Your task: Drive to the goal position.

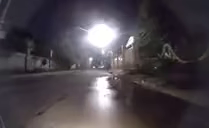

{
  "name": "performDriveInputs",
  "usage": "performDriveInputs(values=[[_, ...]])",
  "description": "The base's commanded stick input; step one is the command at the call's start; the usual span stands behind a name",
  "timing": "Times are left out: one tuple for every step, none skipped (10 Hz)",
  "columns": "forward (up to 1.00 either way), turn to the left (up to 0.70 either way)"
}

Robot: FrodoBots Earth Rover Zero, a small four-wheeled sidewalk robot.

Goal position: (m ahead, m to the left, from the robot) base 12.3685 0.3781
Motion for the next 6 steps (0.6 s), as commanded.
performDriveInputs(values=[[0.70,0.00],[0.70,0.00],[0.70,0.00],[0.70,0.00],[0.70,0.00],[0.70,0.00]])
